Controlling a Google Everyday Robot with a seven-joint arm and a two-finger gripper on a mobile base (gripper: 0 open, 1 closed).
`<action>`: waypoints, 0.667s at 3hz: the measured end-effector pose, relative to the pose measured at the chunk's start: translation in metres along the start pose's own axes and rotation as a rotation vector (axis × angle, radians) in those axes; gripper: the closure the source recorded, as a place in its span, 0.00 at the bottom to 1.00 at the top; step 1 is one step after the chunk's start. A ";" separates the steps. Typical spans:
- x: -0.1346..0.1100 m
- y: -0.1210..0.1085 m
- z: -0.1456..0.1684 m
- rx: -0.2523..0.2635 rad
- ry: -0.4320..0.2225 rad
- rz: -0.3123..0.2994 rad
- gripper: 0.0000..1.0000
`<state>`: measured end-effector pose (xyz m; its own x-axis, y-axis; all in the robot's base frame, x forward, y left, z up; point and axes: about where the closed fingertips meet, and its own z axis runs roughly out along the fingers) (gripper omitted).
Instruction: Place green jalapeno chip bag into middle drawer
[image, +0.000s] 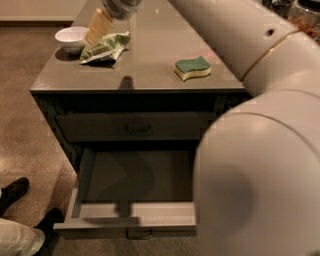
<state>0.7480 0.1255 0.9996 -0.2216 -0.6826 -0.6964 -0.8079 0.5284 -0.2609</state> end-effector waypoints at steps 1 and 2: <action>0.016 -0.008 0.045 -0.049 0.024 0.032 0.00; 0.016 -0.008 0.045 -0.049 0.024 0.032 0.00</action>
Offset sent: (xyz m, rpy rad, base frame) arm 0.0207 0.0049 -0.0298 0.0058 0.0491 0.0059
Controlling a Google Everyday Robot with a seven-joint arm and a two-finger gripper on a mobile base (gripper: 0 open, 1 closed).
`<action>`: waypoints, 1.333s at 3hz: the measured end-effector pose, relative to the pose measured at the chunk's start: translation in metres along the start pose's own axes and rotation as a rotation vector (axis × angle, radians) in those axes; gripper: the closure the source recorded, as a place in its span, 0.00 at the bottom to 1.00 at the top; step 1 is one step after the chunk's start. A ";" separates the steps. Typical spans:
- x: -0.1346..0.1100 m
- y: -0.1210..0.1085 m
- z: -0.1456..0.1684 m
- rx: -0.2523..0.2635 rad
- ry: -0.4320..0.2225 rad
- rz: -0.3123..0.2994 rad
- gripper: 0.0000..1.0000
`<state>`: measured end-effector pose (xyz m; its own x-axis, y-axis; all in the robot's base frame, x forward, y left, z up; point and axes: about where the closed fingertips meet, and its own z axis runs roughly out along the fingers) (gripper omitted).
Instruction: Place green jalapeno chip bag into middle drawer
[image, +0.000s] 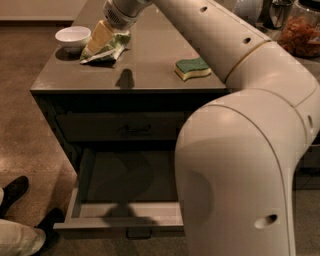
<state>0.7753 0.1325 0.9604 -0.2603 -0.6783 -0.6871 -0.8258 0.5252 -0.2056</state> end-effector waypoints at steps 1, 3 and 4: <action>0.015 -0.018 0.012 0.031 -0.057 0.039 0.00; 0.036 -0.062 0.026 0.061 -0.186 0.093 0.00; 0.026 -0.068 0.051 0.029 -0.221 0.070 0.00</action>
Offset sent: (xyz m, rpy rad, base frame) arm 0.0583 -0.0837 -0.0304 0.2359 -0.1133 -0.1462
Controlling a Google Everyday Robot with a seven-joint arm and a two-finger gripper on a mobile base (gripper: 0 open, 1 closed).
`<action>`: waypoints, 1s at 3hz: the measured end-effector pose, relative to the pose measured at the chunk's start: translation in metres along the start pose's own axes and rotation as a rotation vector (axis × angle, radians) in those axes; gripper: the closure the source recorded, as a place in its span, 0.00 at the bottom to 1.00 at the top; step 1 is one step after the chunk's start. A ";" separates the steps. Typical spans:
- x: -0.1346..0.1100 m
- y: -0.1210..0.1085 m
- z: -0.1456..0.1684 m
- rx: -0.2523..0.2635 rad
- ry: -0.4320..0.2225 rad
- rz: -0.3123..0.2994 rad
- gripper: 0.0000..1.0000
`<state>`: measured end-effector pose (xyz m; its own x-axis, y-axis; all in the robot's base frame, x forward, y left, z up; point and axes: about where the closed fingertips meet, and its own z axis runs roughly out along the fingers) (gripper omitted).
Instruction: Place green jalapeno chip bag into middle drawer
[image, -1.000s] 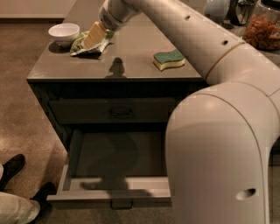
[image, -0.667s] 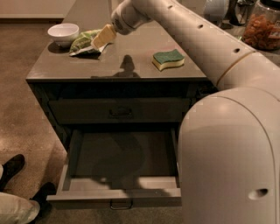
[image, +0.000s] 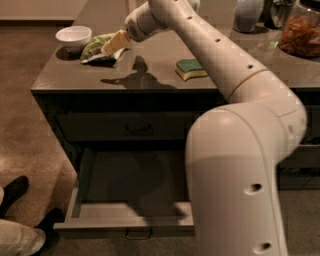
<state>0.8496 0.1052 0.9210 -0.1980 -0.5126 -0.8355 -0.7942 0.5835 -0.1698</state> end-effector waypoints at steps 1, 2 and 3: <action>-0.002 0.002 0.028 -0.047 -0.023 -0.005 0.00; 0.001 0.004 0.049 -0.086 -0.036 -0.002 0.00; 0.004 0.007 0.063 -0.116 -0.040 -0.006 0.19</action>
Offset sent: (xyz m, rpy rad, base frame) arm 0.0487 0.0421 -0.0307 0.0688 0.0316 0.1154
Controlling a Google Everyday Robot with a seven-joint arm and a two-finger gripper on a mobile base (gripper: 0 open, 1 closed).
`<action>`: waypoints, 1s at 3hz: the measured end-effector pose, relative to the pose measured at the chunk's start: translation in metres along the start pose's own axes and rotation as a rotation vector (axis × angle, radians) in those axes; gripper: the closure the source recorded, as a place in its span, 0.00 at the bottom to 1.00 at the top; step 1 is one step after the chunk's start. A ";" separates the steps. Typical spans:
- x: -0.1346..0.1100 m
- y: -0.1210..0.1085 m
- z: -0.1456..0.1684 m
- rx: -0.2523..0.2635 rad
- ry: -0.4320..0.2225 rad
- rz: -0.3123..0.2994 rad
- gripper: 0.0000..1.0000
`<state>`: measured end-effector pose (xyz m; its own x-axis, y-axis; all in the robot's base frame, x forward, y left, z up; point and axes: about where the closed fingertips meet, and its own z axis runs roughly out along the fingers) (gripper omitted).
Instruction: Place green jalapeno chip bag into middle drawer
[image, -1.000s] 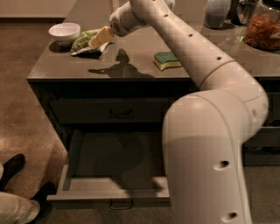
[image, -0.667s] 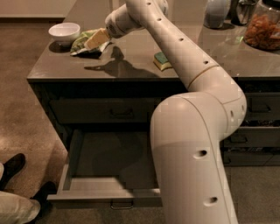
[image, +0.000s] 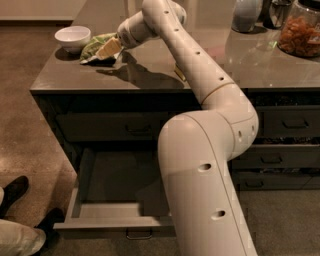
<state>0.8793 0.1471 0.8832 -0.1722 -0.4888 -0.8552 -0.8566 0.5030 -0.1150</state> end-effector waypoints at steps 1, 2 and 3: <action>0.001 0.000 0.008 -0.009 -0.005 -0.008 0.42; 0.001 -0.003 0.011 -0.003 -0.010 -0.013 0.65; 0.001 -0.006 0.011 0.000 -0.016 -0.027 0.88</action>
Offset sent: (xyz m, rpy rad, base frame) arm 0.0175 -0.0007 0.0014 0.0051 -0.0333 -0.0004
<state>0.8893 0.1511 0.8776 -0.1417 -0.4908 -0.8597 -0.8609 0.4898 -0.1378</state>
